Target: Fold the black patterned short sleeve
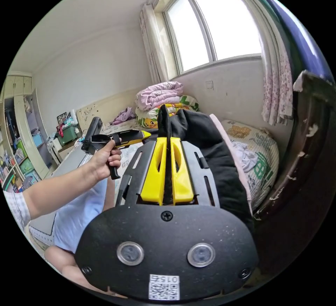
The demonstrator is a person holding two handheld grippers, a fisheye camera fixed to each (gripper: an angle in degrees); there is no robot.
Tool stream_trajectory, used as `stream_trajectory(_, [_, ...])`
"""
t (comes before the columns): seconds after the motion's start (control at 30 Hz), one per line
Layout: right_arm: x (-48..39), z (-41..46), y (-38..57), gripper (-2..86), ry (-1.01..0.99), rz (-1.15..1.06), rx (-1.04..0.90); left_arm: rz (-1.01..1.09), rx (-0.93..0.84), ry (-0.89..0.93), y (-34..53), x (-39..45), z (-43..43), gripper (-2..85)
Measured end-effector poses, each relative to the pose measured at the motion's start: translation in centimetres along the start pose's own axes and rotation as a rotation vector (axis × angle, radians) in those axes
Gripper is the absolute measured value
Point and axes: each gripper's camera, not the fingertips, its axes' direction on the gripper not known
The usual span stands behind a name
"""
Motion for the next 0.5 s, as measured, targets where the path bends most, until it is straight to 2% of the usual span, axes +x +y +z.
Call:
stream_trajectory(0.2, [3.0, -11.8, -3.0, 0.4, 0.003, 0.005, 0.176, 0.135, 0.108, 0.04, 1.5, 8.9, -12.8, -0.8])
stream_trajectory(0.3, [3.7, -18.4, -3.7, 0.3, -0.039, -0.007, 0.26, 0.18, 0.21, 0.06, 3.7, 12.9, -22.5, -0.8])
stream_trajectory(0.4, [3.9, -24.1, -2.9, 0.3, -0.144, -0.01, 0.359, 0.207, 0.347, 0.033, 7.3, 16.4, -35.2, -0.8])
stream_trajectory(0.47, [3.8, -26.2, -1.9, 0.3, -0.24, -0.009, 0.404, 0.243, 0.466, -0.062, 11.6, 19.6, -46.6, -0.9])
stream_trajectory(0.5, [3.7, -27.1, -1.0, 0.3, -0.317, -0.004, 0.431, 0.248, 0.497, -0.089, 12.9, 20.5, -49.4, -0.9])
